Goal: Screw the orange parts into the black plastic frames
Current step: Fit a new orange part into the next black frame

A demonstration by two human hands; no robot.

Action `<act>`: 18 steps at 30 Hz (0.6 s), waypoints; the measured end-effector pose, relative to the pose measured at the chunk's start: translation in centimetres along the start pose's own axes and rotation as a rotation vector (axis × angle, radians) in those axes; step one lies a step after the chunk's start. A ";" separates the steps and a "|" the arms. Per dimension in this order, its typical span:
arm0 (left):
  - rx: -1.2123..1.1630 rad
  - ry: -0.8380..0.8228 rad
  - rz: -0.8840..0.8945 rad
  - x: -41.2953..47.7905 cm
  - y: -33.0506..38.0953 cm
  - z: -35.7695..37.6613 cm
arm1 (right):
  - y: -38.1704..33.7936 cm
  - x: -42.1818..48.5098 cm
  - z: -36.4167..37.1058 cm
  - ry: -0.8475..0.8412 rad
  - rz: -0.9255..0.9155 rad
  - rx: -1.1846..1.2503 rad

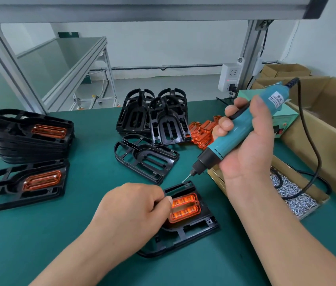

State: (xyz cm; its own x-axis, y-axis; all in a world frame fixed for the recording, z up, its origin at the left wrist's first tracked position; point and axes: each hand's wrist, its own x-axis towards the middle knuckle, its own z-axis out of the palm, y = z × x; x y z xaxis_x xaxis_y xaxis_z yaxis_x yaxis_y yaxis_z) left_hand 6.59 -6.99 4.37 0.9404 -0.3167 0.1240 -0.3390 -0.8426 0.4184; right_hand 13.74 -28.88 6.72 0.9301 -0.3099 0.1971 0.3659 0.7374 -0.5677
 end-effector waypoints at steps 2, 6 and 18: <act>-0.047 -0.042 0.003 -0.1 0.1 -0.3 | 0.1 0.0 0.0 -0.002 0.001 -0.004; 0.139 -0.018 0.020 -0.1 0.7 0.2 | 0.1 0.0 -0.1 -0.008 0.006 -0.006; 0.193 0.050 0.187 0.1 1.2 0.9 | 0.1 0.0 0.0 -0.004 0.008 -0.016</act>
State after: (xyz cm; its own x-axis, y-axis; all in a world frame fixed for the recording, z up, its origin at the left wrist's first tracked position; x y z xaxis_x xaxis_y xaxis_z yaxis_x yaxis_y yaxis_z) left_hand 6.22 -8.44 4.12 0.8593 -0.4571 0.2296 -0.5019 -0.8402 0.2055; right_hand 13.78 -28.82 6.67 0.9333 -0.3015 0.1950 0.3576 0.7300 -0.5825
